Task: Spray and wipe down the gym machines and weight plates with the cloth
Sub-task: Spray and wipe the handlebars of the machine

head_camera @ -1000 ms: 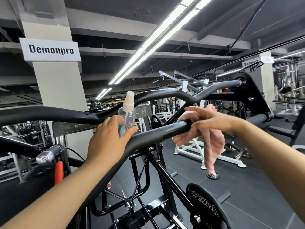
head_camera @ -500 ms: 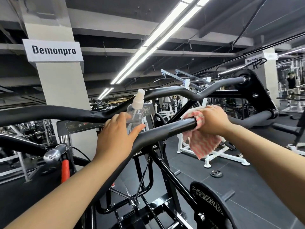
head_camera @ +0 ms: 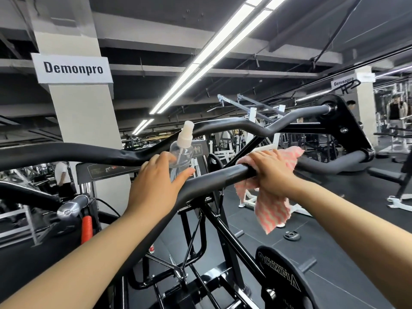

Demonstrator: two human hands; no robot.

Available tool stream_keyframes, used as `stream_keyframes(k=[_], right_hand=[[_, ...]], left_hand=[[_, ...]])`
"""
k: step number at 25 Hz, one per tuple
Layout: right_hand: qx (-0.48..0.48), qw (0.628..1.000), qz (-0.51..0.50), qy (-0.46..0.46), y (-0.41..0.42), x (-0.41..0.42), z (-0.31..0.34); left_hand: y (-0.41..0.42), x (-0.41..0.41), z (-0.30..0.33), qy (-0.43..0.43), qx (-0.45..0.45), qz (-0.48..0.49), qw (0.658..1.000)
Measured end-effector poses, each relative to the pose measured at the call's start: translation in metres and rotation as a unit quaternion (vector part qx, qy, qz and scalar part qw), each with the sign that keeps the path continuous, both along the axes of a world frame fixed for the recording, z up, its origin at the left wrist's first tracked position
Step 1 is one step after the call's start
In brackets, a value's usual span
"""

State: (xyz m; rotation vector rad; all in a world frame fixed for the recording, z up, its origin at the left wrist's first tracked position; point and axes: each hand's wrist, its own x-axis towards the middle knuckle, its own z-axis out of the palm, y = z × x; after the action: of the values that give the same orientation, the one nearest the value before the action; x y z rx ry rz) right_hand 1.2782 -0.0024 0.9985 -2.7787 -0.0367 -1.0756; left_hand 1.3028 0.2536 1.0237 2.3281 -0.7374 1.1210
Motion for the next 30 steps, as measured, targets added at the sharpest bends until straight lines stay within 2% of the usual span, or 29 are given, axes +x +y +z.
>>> stream_keyframes(k=[4,9,12,14,16,20,24,26,28,30], right_hand=[[0.064,0.995,0.076,-0.009,0.072,-0.016,0.000],[0.049,0.984,0.172,-0.025,0.115,-0.025,-0.010],[-0.043,0.987,0.143,-0.066,0.087,-0.019,-0.012],[-0.131,0.987,0.067,-0.064,0.063,-0.012,-0.011],[-0.171,0.982,0.016,-0.079,0.054,-0.005,-0.011],[-0.054,0.984,0.030,-0.169,0.081,-0.002,-0.010],[0.012,0.983,0.043,-0.177,0.119,-0.006,-0.006],[-0.022,0.984,0.039,-0.173,0.133,-0.008,-0.006],[-0.096,0.985,0.041,-0.137,0.155,-0.008,-0.004],[-0.150,0.976,0.084,-0.134,0.177,-0.007,-0.006]], left_hand=[[0.001,-0.001,0.001,0.009,-0.007,-0.002,1.000],[0.003,-0.006,0.002,0.010,-0.037,-0.003,0.999],[0.020,-0.012,0.006,0.014,-0.051,-0.005,0.999],[0.037,-0.017,0.003,0.000,-0.041,0.023,0.999],[0.052,-0.020,-0.009,-0.002,-0.052,0.036,0.998],[0.059,-0.021,-0.022,-0.019,-0.065,0.062,0.996],[0.057,-0.020,-0.021,-0.018,-0.075,0.066,0.995],[0.057,-0.019,-0.021,-0.014,-0.092,0.071,0.993],[0.058,-0.019,-0.020,-0.001,-0.115,0.069,0.991],[0.059,-0.020,-0.020,0.005,-0.142,0.057,0.988]])
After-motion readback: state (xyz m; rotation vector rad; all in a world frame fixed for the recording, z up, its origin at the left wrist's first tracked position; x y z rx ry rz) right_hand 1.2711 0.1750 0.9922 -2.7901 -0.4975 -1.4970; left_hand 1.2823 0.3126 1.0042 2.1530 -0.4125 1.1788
